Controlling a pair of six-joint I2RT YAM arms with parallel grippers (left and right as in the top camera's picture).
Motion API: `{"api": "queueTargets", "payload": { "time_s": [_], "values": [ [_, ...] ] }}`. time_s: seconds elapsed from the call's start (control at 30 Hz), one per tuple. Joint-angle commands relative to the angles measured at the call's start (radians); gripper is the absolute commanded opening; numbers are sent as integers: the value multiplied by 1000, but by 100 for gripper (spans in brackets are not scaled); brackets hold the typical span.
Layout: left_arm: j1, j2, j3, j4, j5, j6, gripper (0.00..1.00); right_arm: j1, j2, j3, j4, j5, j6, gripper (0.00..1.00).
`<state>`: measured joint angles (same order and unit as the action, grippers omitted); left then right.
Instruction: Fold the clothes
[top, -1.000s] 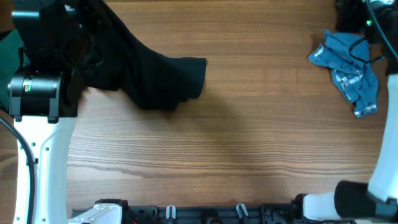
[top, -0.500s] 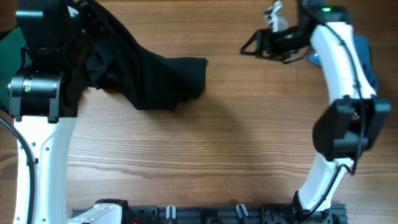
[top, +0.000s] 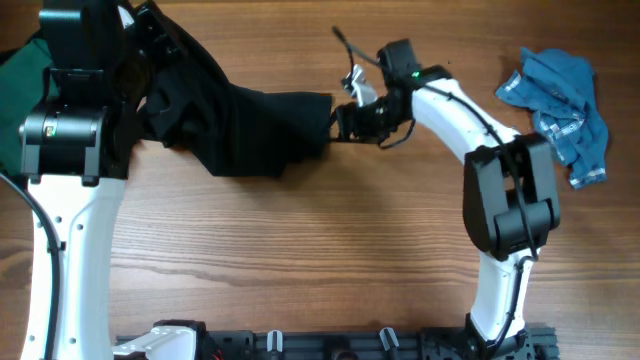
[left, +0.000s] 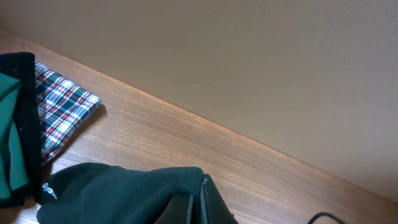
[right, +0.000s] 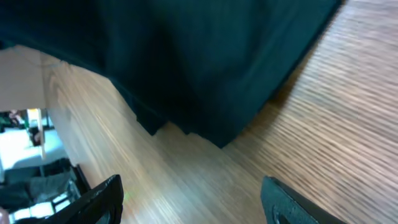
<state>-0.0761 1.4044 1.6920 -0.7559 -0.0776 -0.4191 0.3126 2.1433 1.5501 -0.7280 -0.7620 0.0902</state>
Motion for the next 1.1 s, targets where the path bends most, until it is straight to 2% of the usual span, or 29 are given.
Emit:
{"api": "queueTargets", "payload": {
  "time_s": [0.0, 0.33, 0.8, 1.07],
  "values": [
    [6, -1, 29, 10, 9, 23, 4, 42, 14, -32, 64, 46, 23, 70],
    [6, -1, 29, 2, 9, 23, 4, 94, 15, -34, 119, 297, 118, 65],
    [6, 31, 29, -20, 10, 23, 4, 140, 35, -106, 263, 245, 201, 61],
    [6, 36, 29, -20, 9, 23, 4, 140, 76, -106, 310, 200, 174, 52]
  ]
}}
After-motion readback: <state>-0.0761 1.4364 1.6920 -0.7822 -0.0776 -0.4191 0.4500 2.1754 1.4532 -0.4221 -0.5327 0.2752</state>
